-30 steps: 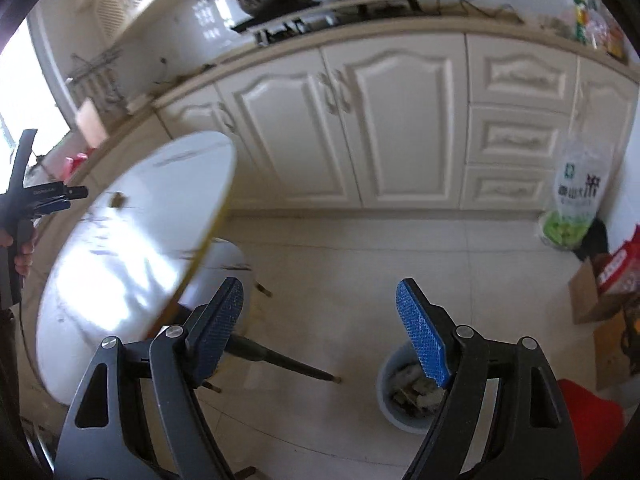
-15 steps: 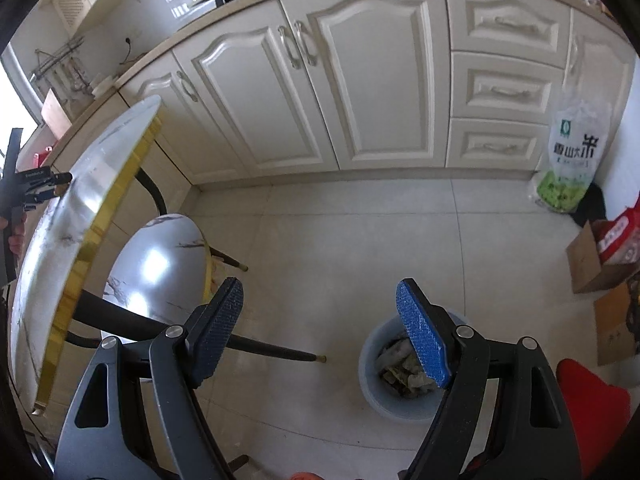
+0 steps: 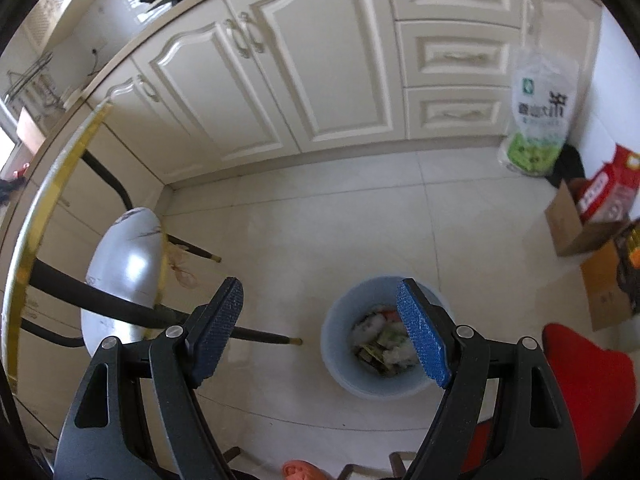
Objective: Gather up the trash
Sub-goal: 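Grasp the ginger piece with the left tool, then carry the ginger over the blue bucket and open the left tool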
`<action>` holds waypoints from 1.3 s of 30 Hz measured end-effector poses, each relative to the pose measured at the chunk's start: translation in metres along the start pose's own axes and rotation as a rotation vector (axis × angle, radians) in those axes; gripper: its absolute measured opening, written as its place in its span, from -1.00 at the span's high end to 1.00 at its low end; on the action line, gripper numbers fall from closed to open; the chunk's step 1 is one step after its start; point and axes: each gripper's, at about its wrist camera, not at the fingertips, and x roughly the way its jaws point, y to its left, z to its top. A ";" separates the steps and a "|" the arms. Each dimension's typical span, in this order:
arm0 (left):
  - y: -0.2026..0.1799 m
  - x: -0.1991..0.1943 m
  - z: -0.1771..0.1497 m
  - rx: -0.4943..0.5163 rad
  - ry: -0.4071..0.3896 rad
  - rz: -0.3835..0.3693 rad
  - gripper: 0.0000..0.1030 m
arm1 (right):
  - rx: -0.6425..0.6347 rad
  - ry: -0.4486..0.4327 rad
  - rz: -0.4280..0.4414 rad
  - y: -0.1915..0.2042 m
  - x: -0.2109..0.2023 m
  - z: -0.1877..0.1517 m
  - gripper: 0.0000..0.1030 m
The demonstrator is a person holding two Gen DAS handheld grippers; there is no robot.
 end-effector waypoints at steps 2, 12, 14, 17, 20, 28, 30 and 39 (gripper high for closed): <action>-0.058 -0.022 -0.007 0.081 -0.023 -0.094 0.60 | 0.029 0.012 -0.017 -0.025 0.002 -0.011 -0.50; -0.235 0.042 -0.084 0.298 0.135 -0.269 0.60 | 0.153 0.179 -0.051 -0.124 0.077 -0.071 -0.50; -0.246 0.089 -0.104 0.305 0.215 -0.258 0.60 | 0.172 0.218 -0.042 -0.135 0.099 -0.081 -0.49; -0.256 0.158 -0.136 0.308 0.336 -0.229 0.60 | 0.212 0.303 -0.032 -0.156 0.147 -0.096 -0.49; -0.261 0.215 -0.166 0.301 0.438 -0.204 0.60 | 0.256 0.393 -0.052 -0.173 0.190 -0.109 -0.43; -0.280 0.344 -0.210 0.317 0.612 -0.139 0.59 | 0.335 0.509 -0.115 -0.208 0.253 -0.141 -0.02; -0.282 0.374 -0.215 0.328 0.638 -0.119 0.59 | 0.330 0.528 -0.127 -0.210 0.258 -0.148 0.50; -0.321 0.415 -0.245 0.392 0.698 -0.071 0.46 | 0.308 0.500 -0.142 -0.214 0.248 -0.148 0.68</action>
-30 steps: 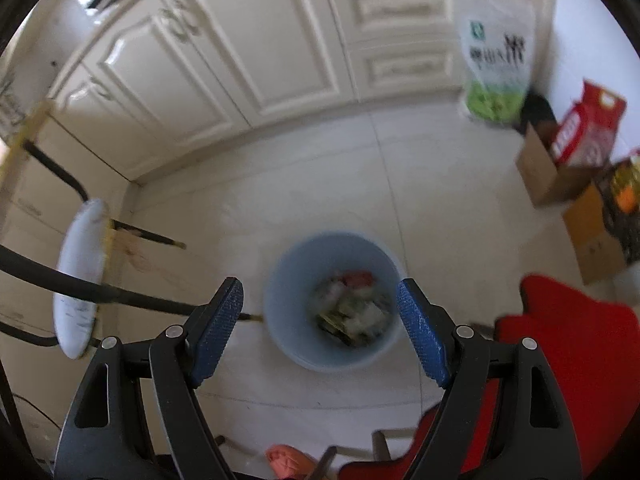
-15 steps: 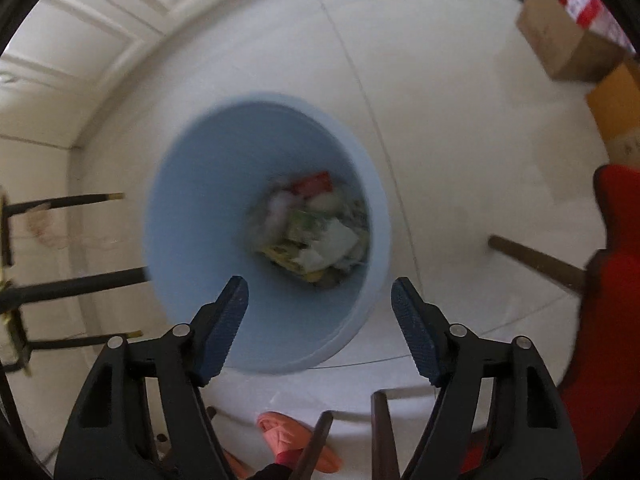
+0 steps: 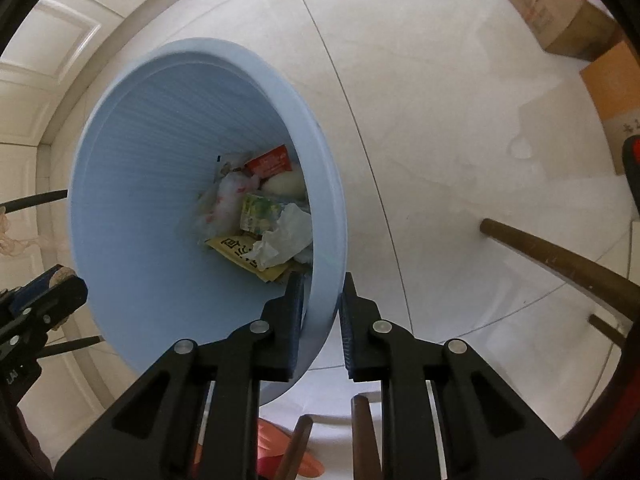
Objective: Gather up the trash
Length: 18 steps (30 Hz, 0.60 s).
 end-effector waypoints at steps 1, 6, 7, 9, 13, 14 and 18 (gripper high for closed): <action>-0.002 0.000 0.002 0.006 -0.013 0.011 0.16 | 0.004 -0.002 0.004 0.000 0.000 -0.001 0.68; 0.006 -0.033 -0.014 -0.028 -0.076 -0.015 -0.30 | 0.024 -0.003 0.022 -0.003 0.001 0.006 0.67; 0.008 -0.039 -0.017 -0.031 -0.083 -0.016 -0.31 | 0.031 -0.003 0.030 -0.006 0.002 0.006 0.67; 0.012 -0.061 -0.030 -0.022 -0.116 -0.010 -0.30 | 0.034 -0.002 0.031 -0.006 -0.003 0.004 0.67; 0.014 -0.115 -0.066 -0.015 -0.216 -0.010 -0.31 | 0.042 -0.028 0.030 -0.002 -0.025 -0.009 0.69; 0.014 -0.132 -0.076 -0.013 -0.242 -0.009 -0.31 | 0.049 -0.043 0.034 -0.001 -0.035 -0.015 0.68; 0.015 -0.210 -0.129 0.016 -0.405 0.006 -0.33 | 0.065 -0.149 0.075 0.010 -0.099 -0.044 0.52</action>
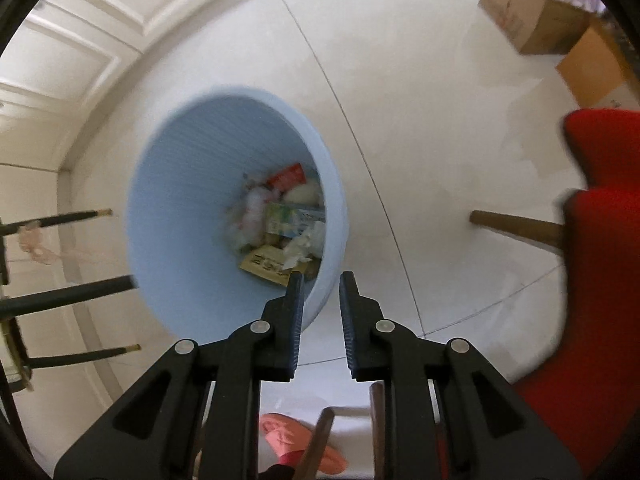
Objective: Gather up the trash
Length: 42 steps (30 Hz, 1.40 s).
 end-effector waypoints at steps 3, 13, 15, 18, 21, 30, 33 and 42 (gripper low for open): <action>0.004 -0.075 -0.020 0.002 -0.128 0.016 -0.43 | -0.035 -0.114 0.053 0.026 -0.063 -0.015 0.33; 0.053 -0.301 -0.137 -0.093 -0.495 0.088 -0.78 | -0.323 -0.538 0.200 0.168 -0.298 -0.118 -0.43; 0.066 -0.343 -0.170 -0.118 -0.554 0.118 -0.82 | -0.402 -0.624 0.214 0.206 -0.340 -0.149 -0.70; 0.083 -0.400 -0.220 -0.160 -0.641 0.184 -0.91 | -0.509 -0.717 0.260 0.257 -0.390 -0.189 -0.83; 0.096 -0.446 -0.275 -0.195 -0.717 0.210 -0.99 | -0.609 -0.787 0.291 0.300 -0.423 -0.227 -0.97; 0.102 -0.529 -0.421 -0.353 -0.836 0.444 -0.99 | -0.891 -0.929 0.396 0.422 -0.484 -0.348 -1.00; 0.090 -0.542 -0.452 -0.402 -0.865 0.514 -0.99 | -0.946 -0.961 0.405 0.448 -0.487 -0.376 -1.00; 0.051 -0.511 -0.455 -0.489 -0.918 0.578 -0.99 | -1.019 -0.997 0.396 0.462 -0.488 -0.421 -1.00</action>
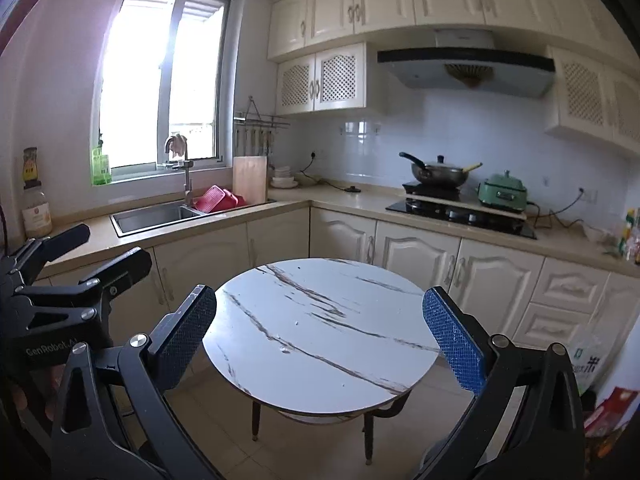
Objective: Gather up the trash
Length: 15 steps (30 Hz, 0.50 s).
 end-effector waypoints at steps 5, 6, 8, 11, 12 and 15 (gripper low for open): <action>-0.022 0.011 -0.007 0.028 -0.019 -0.002 -0.99 | 0.010 -0.016 -0.011 -0.007 -0.014 -0.004 -1.00; -0.023 0.013 -0.010 0.032 -0.024 0.000 -0.99 | 0.016 -0.026 -0.016 -0.007 -0.016 -0.004 -1.00; -0.028 0.015 -0.012 0.040 -0.030 0.013 -0.99 | 0.016 -0.032 -0.030 -0.011 -0.022 -0.005 -1.00; -0.035 0.019 -0.015 0.047 -0.041 0.013 -0.99 | 0.024 -0.050 -0.041 -0.014 -0.030 -0.006 -1.00; -0.038 0.017 -0.016 0.051 -0.052 0.017 -0.99 | 0.027 -0.056 -0.046 -0.015 -0.032 -0.006 -1.00; -0.040 0.019 -0.022 0.056 -0.076 0.032 -0.99 | 0.026 -0.075 -0.064 -0.016 -0.038 -0.005 -1.00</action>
